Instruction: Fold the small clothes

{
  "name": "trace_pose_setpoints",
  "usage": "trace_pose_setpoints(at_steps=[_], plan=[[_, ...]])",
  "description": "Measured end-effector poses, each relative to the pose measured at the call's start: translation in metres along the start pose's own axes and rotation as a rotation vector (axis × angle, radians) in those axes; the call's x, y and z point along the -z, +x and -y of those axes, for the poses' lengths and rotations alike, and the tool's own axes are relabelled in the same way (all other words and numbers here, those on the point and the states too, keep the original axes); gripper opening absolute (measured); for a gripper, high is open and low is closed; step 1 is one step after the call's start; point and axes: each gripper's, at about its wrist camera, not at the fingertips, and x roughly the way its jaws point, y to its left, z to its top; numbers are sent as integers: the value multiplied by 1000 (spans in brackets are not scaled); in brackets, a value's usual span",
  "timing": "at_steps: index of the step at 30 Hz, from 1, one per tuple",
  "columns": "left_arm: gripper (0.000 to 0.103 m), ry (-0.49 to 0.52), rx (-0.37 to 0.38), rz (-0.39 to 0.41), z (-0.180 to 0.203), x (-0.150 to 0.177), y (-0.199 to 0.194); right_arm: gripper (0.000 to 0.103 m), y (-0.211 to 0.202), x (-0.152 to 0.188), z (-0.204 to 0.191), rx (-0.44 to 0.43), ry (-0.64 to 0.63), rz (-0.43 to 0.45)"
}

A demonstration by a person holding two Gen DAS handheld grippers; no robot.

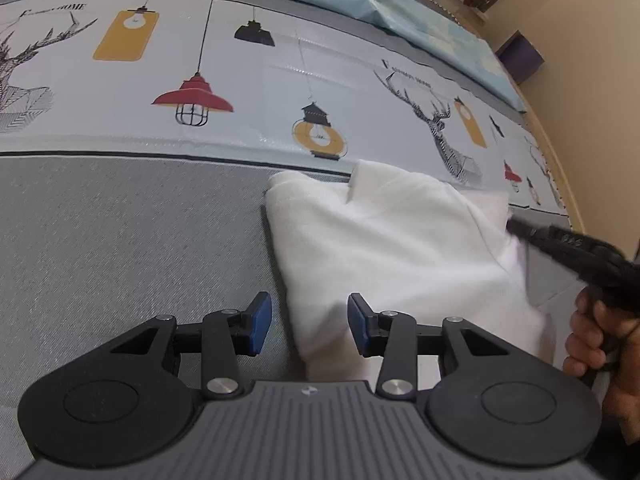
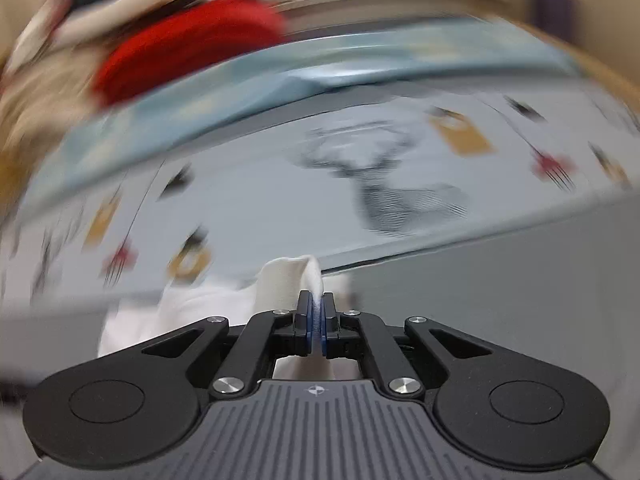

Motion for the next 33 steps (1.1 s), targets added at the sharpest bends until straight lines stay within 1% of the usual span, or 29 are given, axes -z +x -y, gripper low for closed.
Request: trace_pose_setpoints(at_steps=[1,3,5,6,7,8,9,11,12,13,15,18,21,22,23,24,25,26,28,30,32,33], plan=[[49,2,5,0,1,-1,0,3,6,1,10,44,38,-32],[53,11,11,-4,5,-1,2,4,10,2,18,82,52,-64],[55,19,16,-11,10,-1,5,5,3,2,20,138,20,-40],[56,22,20,-16,12,-1,7,9,0,1,21,144,12,-33],[56,21,24,-21,13,-1,8,14,-5,1,25,123,23,-27],[57,19,27,-28,14,0,11,28,-10,1,30,78,49,-25],[58,16,27,-35,15,0,13,38,-14,2,35,36,67,-35],[61,13,21,-50,16,1,19,44,-17,6,41,-79,90,-106],[63,11,12,-58,17,2,23,47,-17,9,44,-124,97,-157],[64,4,2,-62,17,1,26,48,-16,13,46,-156,95,-215],[65,-37,1,-60,13,-1,32,48,-17,23,46,-167,50,-280],[65,-156,27,-33,2,-8,39,48,-21,36,49,-161,-42,-350],[64,-239,30,-1,-3,-14,46,48,-25,52,55,-190,-91,-434],[64,-249,23,17,-3,-16,49,43,-26,60,56,-194,-124,-473],[63,-246,13,40,-1,-17,52,22,-26,66,56,-193,-148,-503],[49,-230,2,66,1,-19,54,4,-26,71,57,-183,-165,-523],[33,-204,-9,92,4,-21,56,4,-27,74,58,-185,-180,-523],[7,-162,-46,125,9,-23,56,3,-30,75,59,-194,-191,-514],[7,-111,-75,191,13,-26,51,3,-34,75,62,-200,-184,-503],[7,-103,-57,235,17,-28,44,3,-36,75,63,-192,-177,-493],[9,-88,-49,253,22,-28,37,5,-36,70,60,-169,-167,-461],[20,-95,-60,267,23,-27,31,7,-38,67,61,-152,-153,-433]])
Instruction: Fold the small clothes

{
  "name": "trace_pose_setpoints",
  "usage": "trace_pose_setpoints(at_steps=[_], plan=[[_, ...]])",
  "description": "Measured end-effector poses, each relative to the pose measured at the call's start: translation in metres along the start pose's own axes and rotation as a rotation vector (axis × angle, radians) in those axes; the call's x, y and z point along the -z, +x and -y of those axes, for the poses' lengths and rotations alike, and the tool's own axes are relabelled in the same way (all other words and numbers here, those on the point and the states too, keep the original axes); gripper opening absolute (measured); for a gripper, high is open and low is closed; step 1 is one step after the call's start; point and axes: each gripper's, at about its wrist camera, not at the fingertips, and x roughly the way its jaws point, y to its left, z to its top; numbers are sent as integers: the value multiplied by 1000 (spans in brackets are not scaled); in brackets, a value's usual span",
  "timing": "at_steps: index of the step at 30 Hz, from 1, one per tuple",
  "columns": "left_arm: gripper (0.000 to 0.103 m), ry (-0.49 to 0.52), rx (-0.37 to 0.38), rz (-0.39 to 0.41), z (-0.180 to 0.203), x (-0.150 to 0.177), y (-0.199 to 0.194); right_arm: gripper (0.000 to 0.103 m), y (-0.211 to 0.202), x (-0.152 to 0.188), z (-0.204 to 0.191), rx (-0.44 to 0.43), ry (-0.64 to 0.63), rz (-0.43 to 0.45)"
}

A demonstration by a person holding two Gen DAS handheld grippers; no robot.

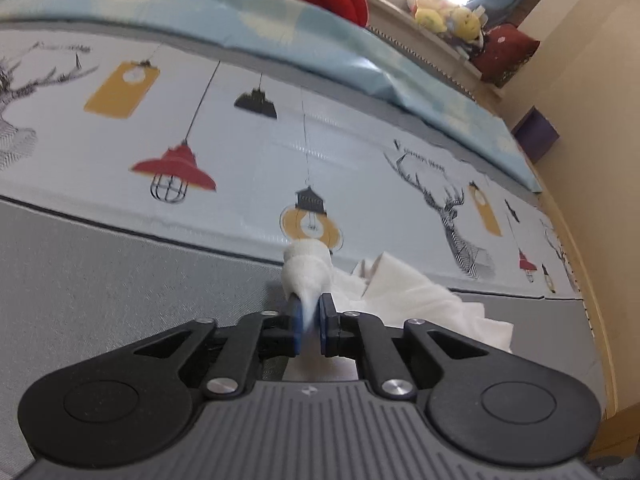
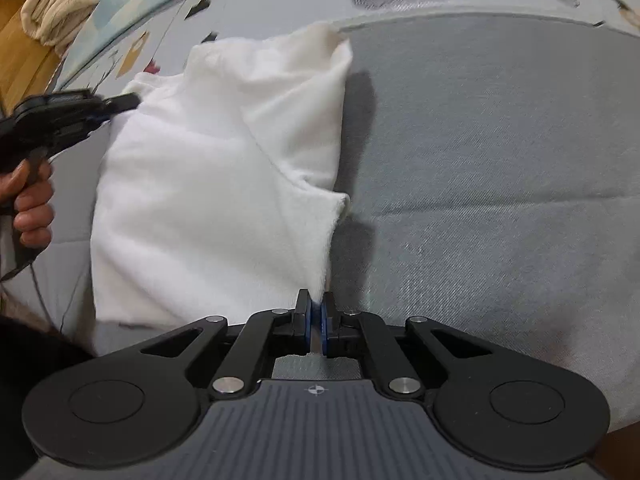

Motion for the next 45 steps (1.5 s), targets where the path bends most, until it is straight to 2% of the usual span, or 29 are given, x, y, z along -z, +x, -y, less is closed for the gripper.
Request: trace_pose_setpoints(at_steps=[1,2,3,4,5,6,8,10,13,15,16,17,18,20,23,26,28,30,31,34,36,38,40,41,42,43,44,45], plan=[[29,-15,-5,10,-2,0,-6,11,-6,-3,2,-1,26,45],[54,-43,-5,7,-5,-1,-12,18,-11,-7,5,-13,55,87],[74,-66,-2,-14,-8,0,-15,32,-17,-10,8,-23,91,137],[80,-91,4,-59,-11,2,-16,39,-23,-13,11,-27,131,194],[81,-119,22,-109,-16,5,-15,51,-26,-15,12,-26,158,233],[81,-143,50,-166,-20,9,-12,57,-26,-18,13,-31,181,256],[81,-153,76,-257,-23,18,-5,60,-17,-24,13,-53,230,250],[81,-140,71,-314,-24,27,2,62,2,-32,7,-45,268,195],[78,-128,67,-386,-25,39,14,62,29,-41,-5,1,276,115],[59,-105,97,-394,-21,41,19,62,40,-45,-13,19,270,94],[55,-74,88,-383,-16,41,20,61,44,-46,-17,33,266,90],[42,-45,84,-372,-13,41,20,56,47,-47,-21,37,265,87],[35,-25,86,-363,-10,40,19,41,49,-49,-24,29,269,89],[29,-1,96,-320,-6,34,14,28,47,-49,-28,24,276,110],[28,51,99,-198,0,17,-6,22,39,-52,-34,-28,296,191],[29,68,89,-70,-1,-3,-30,21,21,-59,-60,-78,184,363],[39,60,56,18,-6,-13,-43,24,13,-60,-75,-93,126,460],[54,10,5,57,-20,-19,-52,39,17,-62,-81,-52,135,460],[55,-10,3,41,-27,-19,-53,42,22,-62,-81,-28,145,426],[55,-64,6,-116,-44,-9,-40,43,28,-61,-83,-10,145,370],[55,-52,-46,-225,-52,2,-26,44,33,-60,-85,-29,125,324],[55,-17,-110,-302,-57,15,-17,45,49,-58,-85,-2,106,212],[47,-14,-128,-371,-61,26,-7,45,61,-53,-82,33,106,116],[34,-14,-115,-399,-60,31,-3,45,65,-51,-82,41,106,89],[26,2,-114,-398,-57,34,-4,41,66,-51,-82,43,108,79],[19,40,-118,-382,-52,35,-6,32,64,-50,-83,27,108,85],[13,61,-114,-361,-47,35,-10,1,61,-49,-83,9,104,99],[12,53,-99,-343,-46,33,-14,3,55,-48,-85,11,99,133]])
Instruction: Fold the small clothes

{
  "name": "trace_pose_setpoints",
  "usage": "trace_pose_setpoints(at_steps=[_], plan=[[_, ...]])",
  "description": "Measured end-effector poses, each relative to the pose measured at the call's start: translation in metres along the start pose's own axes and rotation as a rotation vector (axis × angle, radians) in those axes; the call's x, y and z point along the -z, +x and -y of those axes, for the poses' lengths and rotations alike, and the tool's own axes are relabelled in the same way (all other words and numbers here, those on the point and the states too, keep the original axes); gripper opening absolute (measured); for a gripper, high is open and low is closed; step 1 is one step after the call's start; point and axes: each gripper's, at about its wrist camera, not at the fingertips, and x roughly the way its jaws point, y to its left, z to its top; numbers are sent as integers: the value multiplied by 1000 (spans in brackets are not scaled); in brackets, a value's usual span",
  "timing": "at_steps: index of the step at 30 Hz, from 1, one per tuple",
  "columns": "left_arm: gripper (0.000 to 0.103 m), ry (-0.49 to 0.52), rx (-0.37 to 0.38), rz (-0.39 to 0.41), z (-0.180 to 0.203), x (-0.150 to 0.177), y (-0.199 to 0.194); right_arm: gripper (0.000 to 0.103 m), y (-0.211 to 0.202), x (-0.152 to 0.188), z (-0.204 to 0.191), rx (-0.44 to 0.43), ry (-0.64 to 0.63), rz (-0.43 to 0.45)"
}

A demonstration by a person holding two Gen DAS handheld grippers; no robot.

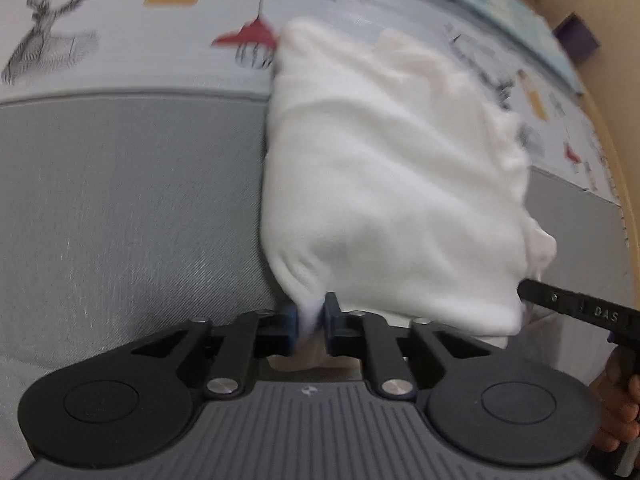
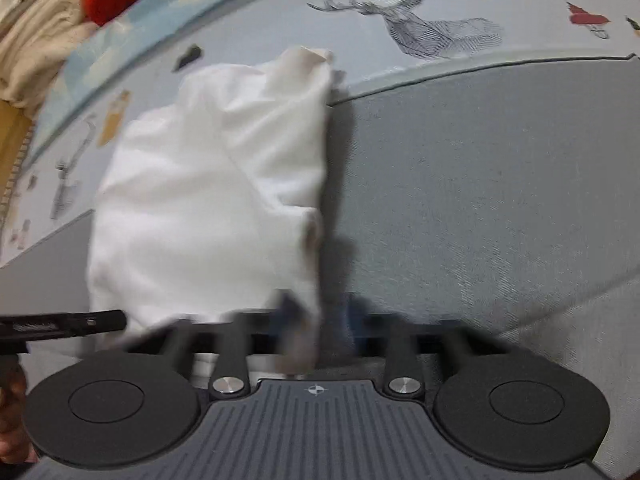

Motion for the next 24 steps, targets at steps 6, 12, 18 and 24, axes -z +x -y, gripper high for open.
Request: trace_pose_setpoints(at_steps=[6,12,18,24], plan=[[17,68,-74,-64,1,13,8,5,-2,0,9,56,47,11],[29,162,-138,-113,6,28,7,14,7,7,6,216,-77,-78],[72,265,-250,115,24,37,-58,22,-58,8,16,228,-19,167],[90,272,-226,436,63,85,-125,79,-137,42,-18,202,-186,413]])
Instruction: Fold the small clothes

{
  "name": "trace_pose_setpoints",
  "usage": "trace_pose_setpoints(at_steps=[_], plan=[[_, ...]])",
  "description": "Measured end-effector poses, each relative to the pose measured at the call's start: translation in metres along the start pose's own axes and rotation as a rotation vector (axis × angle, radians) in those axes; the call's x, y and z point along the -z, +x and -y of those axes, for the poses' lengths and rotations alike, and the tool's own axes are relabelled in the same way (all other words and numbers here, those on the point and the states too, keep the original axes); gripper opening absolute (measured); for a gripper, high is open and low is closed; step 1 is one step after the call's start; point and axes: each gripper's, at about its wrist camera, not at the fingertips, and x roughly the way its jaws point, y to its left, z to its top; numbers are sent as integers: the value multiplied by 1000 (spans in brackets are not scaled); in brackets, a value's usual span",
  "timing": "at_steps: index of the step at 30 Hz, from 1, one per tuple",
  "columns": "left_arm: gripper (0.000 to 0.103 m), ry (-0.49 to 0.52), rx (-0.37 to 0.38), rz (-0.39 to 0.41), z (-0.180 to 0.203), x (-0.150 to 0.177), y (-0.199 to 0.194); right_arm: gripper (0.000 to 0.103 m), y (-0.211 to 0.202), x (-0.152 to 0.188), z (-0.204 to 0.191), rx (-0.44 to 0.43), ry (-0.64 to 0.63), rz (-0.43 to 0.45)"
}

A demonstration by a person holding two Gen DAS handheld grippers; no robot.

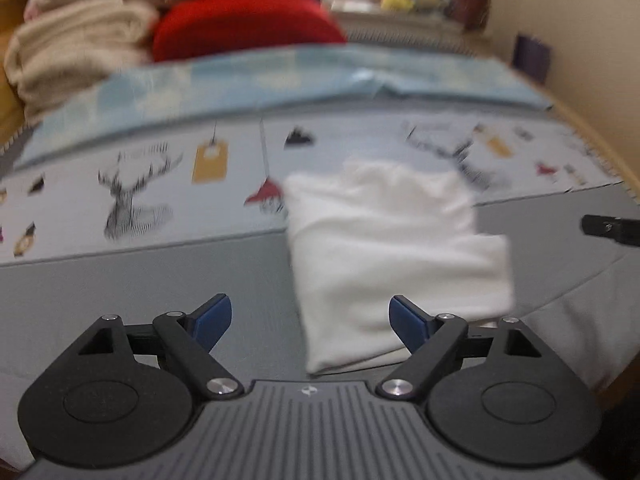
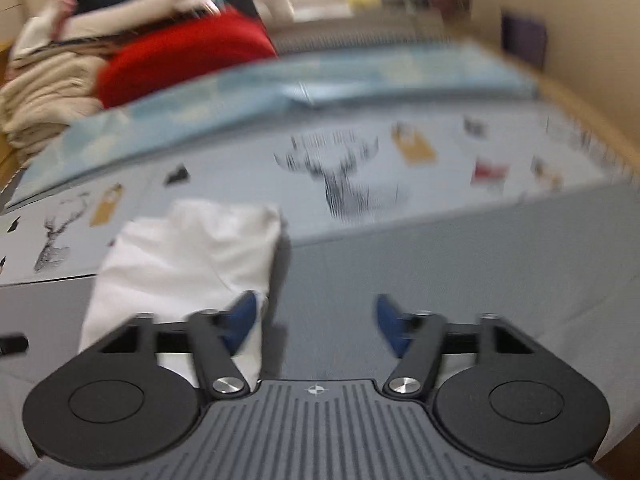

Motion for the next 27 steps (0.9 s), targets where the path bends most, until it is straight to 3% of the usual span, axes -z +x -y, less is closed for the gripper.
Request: trace_pose_setpoints(at_steps=[3,5,7,9,14,17,27], plan=[[90,-11,-35,84,21,19,-24,88,-31,22,-9,-32,-24,47],[90,-34,-35,98,34,33,-31,88,-40,32,-14,-41,-15,45],[91,-56,-18,72,44,50,-34,88,-46,45,-14,-65,0,36],[91,-62,2,-2,51,57,-28,89,-48,53,-17,-61,-15,-1],[93,-62,-63,-32,52,55,-10,89,-39,59,-27,-41,-69,-29],[93,-113,-41,-83,45,56,1,89,-33,61,-27,-52,-39,-63],[93,-136,-52,-108,40,58,6,89,-21,65,-41,-66,-81,-96]])
